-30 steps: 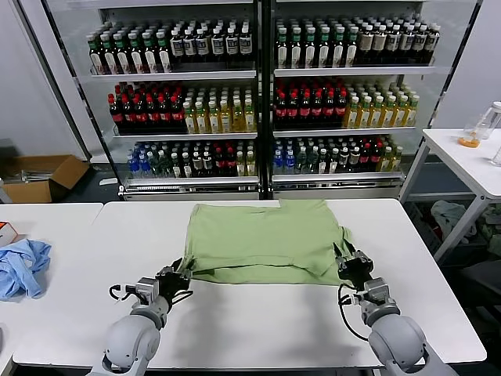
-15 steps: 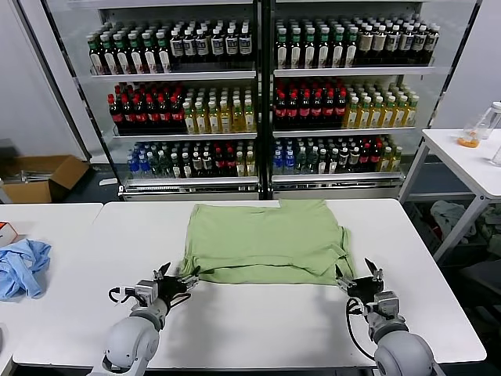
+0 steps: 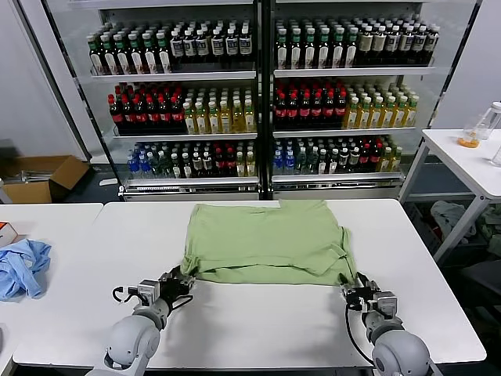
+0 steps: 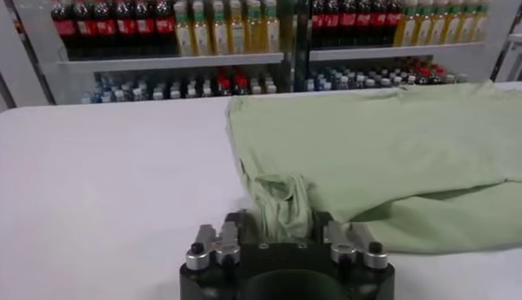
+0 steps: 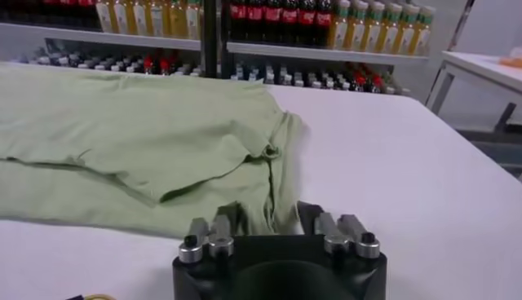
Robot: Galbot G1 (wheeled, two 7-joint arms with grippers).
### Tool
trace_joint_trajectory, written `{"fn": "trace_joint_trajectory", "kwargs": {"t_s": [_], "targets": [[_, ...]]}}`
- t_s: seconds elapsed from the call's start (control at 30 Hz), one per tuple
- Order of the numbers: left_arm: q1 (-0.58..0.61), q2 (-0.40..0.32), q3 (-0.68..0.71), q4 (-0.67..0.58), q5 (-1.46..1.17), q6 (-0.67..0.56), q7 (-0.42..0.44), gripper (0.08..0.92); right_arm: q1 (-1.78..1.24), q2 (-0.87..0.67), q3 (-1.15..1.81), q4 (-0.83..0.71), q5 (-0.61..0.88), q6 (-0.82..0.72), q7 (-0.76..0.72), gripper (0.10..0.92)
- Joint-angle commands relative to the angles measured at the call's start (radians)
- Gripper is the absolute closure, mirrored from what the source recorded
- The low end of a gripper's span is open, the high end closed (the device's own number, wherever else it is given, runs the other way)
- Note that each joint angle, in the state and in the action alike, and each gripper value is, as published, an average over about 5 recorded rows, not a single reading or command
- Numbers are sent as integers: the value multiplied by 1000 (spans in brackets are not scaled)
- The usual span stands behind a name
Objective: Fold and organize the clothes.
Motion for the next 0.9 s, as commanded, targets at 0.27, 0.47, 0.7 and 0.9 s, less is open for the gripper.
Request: {"fn": "trace_joint_trajectory", "kwargs": {"t_s": [0.27,0.47,0.7,0.9], "targets": [[48,-3,-23,-52,-166,20,35,806,-72,-23,18,88,28,-5,-16,888],[180,-14,-50,-176,-175,21,25,901,-218,-48,66,221,1,2,-27,912],[373,-12,-95,-361,-154,20,17,901,-447,-81,169,361,-58,27,-39,912],[488,11,-161,-459,-150,20,12,901,-620,-119,286,412,-75,50,-55,912]]}}
